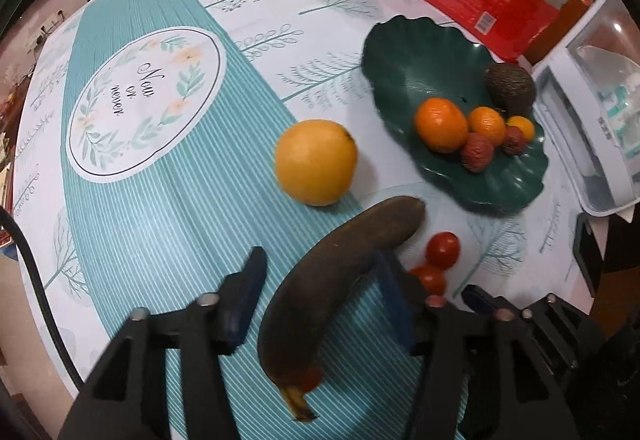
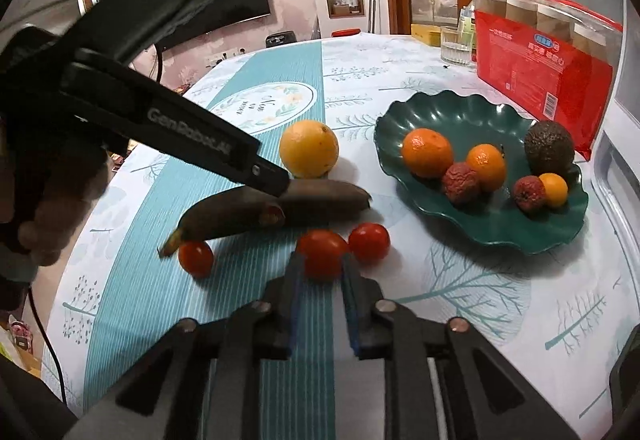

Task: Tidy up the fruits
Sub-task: 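Grasp the dark banana with the left tool while the right tool grasps a cherry tomato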

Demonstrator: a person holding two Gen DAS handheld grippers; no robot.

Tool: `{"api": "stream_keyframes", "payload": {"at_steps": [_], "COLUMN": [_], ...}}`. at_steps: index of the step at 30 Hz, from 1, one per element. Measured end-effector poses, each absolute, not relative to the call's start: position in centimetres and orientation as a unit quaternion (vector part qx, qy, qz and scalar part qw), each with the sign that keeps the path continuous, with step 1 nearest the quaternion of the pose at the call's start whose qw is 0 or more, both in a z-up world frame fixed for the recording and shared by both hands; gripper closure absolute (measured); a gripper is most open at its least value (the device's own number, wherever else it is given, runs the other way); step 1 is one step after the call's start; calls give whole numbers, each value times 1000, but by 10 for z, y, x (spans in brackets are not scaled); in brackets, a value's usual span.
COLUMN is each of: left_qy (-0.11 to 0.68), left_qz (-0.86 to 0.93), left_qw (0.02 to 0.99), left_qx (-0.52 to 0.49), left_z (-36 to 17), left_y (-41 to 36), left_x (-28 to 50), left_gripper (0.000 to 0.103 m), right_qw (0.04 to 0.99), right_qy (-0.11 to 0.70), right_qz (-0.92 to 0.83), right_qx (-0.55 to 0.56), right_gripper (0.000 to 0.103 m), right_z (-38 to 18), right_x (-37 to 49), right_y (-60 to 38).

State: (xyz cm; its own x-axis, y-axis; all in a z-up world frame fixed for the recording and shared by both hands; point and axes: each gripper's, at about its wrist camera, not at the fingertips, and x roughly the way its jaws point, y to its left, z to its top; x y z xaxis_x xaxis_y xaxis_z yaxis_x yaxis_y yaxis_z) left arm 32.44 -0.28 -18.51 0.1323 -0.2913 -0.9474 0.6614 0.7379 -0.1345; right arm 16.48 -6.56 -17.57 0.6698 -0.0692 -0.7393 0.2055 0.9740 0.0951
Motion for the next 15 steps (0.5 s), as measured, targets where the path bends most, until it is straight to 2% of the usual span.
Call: {"api": "stream_keyframes", "payload": {"at_steps": [8,15], "left_qy": [598,605], "left_qz": [-335,-351], "left_qw": [713,701], "left_qx": [147,136], "left_z": [-205,-216], "left_y": [-6,-11], "left_x": [332,334], "left_gripper": [41,41], "right_qw": [909,910], "right_qy": [403,400], "right_qz": [-77,-86], "right_qx": [67,66], "right_gripper": [68,67], "right_z": [-183,-188], "right_x": [179,189], "right_y": [-62,-68]}}
